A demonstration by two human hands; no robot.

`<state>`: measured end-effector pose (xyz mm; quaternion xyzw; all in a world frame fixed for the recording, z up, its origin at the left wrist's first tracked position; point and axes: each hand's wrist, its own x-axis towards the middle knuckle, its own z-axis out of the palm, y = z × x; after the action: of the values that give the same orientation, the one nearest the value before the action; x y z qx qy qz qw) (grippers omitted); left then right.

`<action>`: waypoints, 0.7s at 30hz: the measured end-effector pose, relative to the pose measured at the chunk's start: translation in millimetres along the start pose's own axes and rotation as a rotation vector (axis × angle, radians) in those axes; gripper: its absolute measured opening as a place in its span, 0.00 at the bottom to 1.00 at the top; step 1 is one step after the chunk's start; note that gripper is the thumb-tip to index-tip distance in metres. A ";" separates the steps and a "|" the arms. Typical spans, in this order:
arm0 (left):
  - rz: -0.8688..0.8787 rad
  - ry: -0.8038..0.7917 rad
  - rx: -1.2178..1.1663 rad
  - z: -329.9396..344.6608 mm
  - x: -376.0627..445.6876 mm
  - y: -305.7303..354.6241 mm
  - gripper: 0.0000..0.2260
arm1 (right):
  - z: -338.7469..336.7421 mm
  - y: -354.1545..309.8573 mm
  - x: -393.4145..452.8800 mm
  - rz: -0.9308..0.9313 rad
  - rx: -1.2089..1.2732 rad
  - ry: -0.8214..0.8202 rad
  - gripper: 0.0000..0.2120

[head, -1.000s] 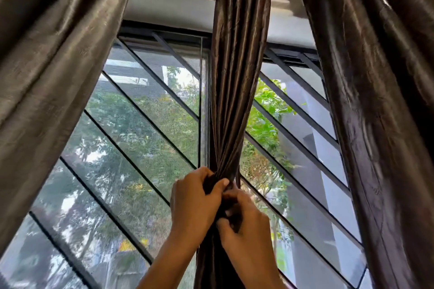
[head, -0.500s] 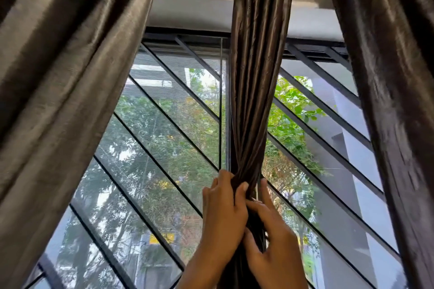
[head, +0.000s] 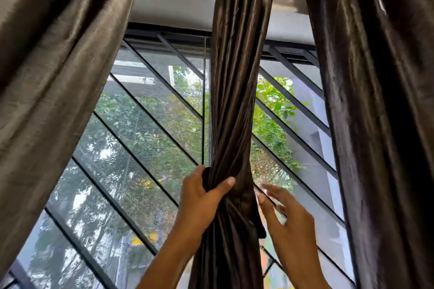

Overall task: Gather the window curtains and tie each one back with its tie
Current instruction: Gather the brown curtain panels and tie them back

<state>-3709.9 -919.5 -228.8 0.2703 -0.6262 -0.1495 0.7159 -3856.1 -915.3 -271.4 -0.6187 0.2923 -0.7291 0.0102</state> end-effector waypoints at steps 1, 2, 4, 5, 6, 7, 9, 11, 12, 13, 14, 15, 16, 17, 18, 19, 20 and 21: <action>-0.007 -0.028 -0.035 -0.8 -0.7 1.3 0.08 | -0.6 -0.9 2.8 0.038 -0.007 -0.048 0.08; -0.014 -0.050 -0.061 -1.4 -1.3 1.7 0.08 | -0.8 -1.6 3.3 0.055 -0.015 -0.072 0.09; -0.004 -0.055 -0.064 -1.5 -2.1 3.6 0.08 | -0.5 -5.5 0.6 -0.023 -0.087 -0.008 0.10; 0.012 -0.040 -0.043 -0.8 -2.3 4.5 0.08 | 1.1 -8.0 -2.0 -0.092 -0.123 0.050 0.10; 0.034 -0.020 -0.011 0.7 -3.1 5.6 0.08 | 4.2 -10.0 -4.9 -0.152 -0.144 0.106 0.10; 0.058 0.000 0.028 2.0 -4.0 6.3 0.09 | 8.3 -12.9 -8.0 -0.193 -0.151 0.139 0.10; 0.091 0.019 0.086 4.2 -7.0 7.8 0.09 | 17.1 -18.1 -13.8 -0.189 -0.124 0.134 0.11; 0.116 0.022 0.106 2.6 -10.5 8.5 0.09 | 21.1 -21.5 -18.2 -0.153 -0.081 0.107 0.12; 0.131 0.034 0.133 0.6 -12.7 8.9 0.10 | 19.5 -23.9 -18.2 -0.133 -0.058 0.105 0.12; 0.154 0.057 0.200 -1.7 -14.7 9.1 0.11 | 14.6 -27.0 -16.4 -0.090 -0.012 0.105 0.12; 0.186 0.092 0.317 -5.0 -16.3 9.5 0.11 | 8.9 -32.4 -12.4 -0.027 0.068 0.099 0.12; 0.224 0.127 0.466 -7.4 -18.2 10.8 0.12 | 2.5 -38.5 -6.9 0.031 0.170 0.088 0.11; 0.262 0.155 0.610 -7.8 -20.8 13.6 0.13 | -2.7 -45.7 -0.6 0.070 0.261 0.072 0.10; 0.299 0.173 0.704 -7.3 -23.0 16.3 0.13 | -5.4 -53.7 5.5 0.086 0.317 0.043 0.10; 0.329 0.177 0.746 -6.0 -25.6 20.1 0.12 | -5.2 -62.3 10.6 0.080 0.334 0.001 0.10; 0.348 0.170 0.764 -4.8 -28.1 23.7 0.11 | -2.5 -70.2 14.7 0.067 0.332 -0.047 0.11; 0.358 0.154 0.775 -4.1 -30.0 27.0 0.09 | 1.7 -76.4 18.2 0.062 0.321 -0.091 0.11; 0.363 0.136 0.788 -4.6 -29.9 28.7 0.09 | 5.8 -81.1 21.5 0.071 0.319 -0.125 0.10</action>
<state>-3714.1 -878.8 -237.1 0.4176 -0.6243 0.2470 0.6123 -3827.7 -858.5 -216.2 -0.6429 0.1935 -0.7254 0.1521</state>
